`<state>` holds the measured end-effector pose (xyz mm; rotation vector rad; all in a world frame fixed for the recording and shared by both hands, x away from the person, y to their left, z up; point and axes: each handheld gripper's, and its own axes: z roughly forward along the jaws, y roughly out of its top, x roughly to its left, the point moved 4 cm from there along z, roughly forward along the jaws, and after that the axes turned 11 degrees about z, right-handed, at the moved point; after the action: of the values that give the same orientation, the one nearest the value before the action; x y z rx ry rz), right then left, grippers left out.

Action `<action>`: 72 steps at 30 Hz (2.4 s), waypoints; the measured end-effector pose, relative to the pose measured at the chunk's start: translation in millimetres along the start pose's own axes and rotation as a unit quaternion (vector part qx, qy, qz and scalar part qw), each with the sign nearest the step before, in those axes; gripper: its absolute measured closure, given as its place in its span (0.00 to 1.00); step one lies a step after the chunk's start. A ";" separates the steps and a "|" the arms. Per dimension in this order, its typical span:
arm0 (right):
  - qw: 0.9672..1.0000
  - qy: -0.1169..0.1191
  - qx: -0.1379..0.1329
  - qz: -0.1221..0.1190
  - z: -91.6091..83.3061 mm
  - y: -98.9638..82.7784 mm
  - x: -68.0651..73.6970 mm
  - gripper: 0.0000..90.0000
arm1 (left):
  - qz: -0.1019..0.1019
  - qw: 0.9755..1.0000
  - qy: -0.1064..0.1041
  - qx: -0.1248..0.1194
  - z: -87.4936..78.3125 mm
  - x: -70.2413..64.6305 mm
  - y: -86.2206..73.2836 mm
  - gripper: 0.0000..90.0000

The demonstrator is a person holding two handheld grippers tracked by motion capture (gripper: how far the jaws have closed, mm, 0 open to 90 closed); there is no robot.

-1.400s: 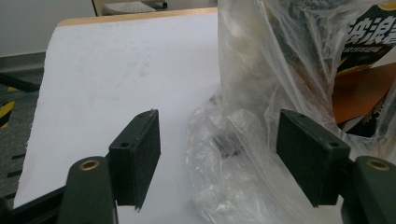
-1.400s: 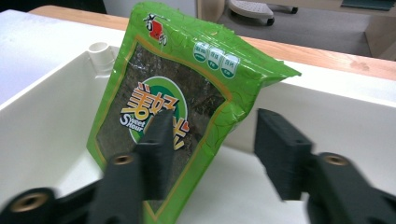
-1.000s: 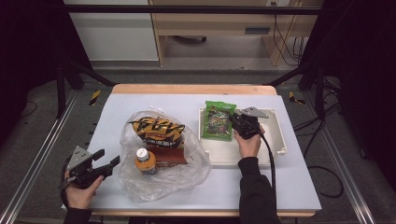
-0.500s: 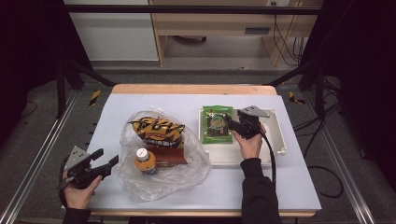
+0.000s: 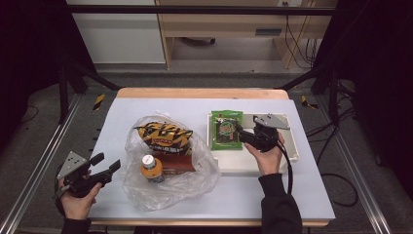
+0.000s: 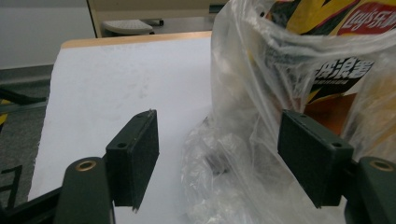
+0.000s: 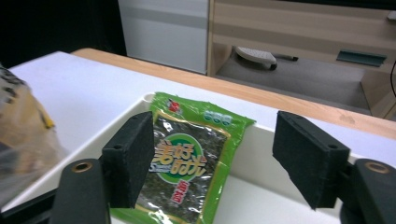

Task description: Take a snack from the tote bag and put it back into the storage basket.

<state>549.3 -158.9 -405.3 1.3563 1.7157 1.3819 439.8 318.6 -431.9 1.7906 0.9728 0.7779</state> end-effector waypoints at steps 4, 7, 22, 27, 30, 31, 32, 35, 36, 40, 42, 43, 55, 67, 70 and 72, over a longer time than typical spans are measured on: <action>1.000 0.017 -0.007 0.008 -16.6 4.3 8.2 0.29 | 0.001 1.000 -0.005 -0.012 -5.5 -2.0 7.8 0.31; 0.999 0.033 -0.010 0.014 -30.3 3.3 13.8 0.29 | 0.001 1.000 -0.008 -0.022 -9.6 -4.2 12.6 0.31; 0.996 0.092 0.008 0.004 -72.5 -14.8 33.9 0.34 | 0.017 0.998 -0.023 -0.053 -26.3 -24.8 38.1 0.32; 0.994 0.106 0.009 -0.002 -76.1 -17.6 44.3 0.37 | 0.023 0.998 -0.028 -0.055 -26.4 -32.5 41.5 0.32; 0.993 0.119 0.009 -0.007 -77.1 -17.3 53.2 0.38 | 0.032 0.997 -0.031 -0.056 -26.2 -37.2 44.5 0.32; 0.992 0.123 0.008 -0.004 -77.6 -17.0 56.1 0.39 | 0.035 0.997 -0.032 -0.056 -26.4 -38.8 45.6 0.32; 0.991 0.131 0.008 -0.005 -78.4 -16.5 59.6 0.39 | 0.037 0.997 -0.034 -0.058 -26.4 -40.6 46.8 0.32; 0.989 0.147 0.004 -0.008 -80.5 -14.5 69.6 0.42 | 0.042 0.996 -0.041 -0.061 -27.0 -45.7 50.4 0.32; 0.988 0.155 0.002 -0.004 -81.4 -13.6 73.3 0.43 | 0.044 0.996 -0.042 -0.062 -27.3 -46.9 50.9 0.32; 0.985 0.173 -0.005 -0.005 -85.4 -13.0 85.0 0.50 | 0.049 0.996 -0.046 -0.062 -27.4 -53.9 52.0 0.33; 0.984 0.179 -0.006 -0.009 -86.9 -12.8 89.7 0.55 | 0.054 0.996 -0.048 -0.062 -26.2 -57.8 52.6 0.33; 0.983 0.181 -0.005 -0.012 -87.5 -12.9 92.5 0.58 | 0.055 0.995 -0.049 -0.062 -25.3 -59.7 53.1 0.34; 0.973 0.227 0.010 -0.046 -74.6 -13.0 132.8 0.79 | 0.071 0.994 -0.046 -0.063 -19.6 -62.5 67.6 0.40; 0.973 0.224 0.015 -0.060 -32.2 -0.1 165.4 0.67 | 0.055 0.997 -0.033 -0.029 17.2 -45.8 68.7 0.58; 0.977 0.201 0.021 -0.065 -21.3 -4.6 161.3 0.62 | 0.052 0.998 -0.029 -0.015 23.8 -41.3 61.9 0.62; 0.979 0.194 0.020 -0.061 -16.9 -6.3 158.3 0.58 | 0.049 0.998 -0.026 -0.005 27.2 -38.0 57.3 0.62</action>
<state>478.3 -18.8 -378.9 1.0258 2.0471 1.6268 460.0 259.2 -392.7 1.8515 0.8507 0.7907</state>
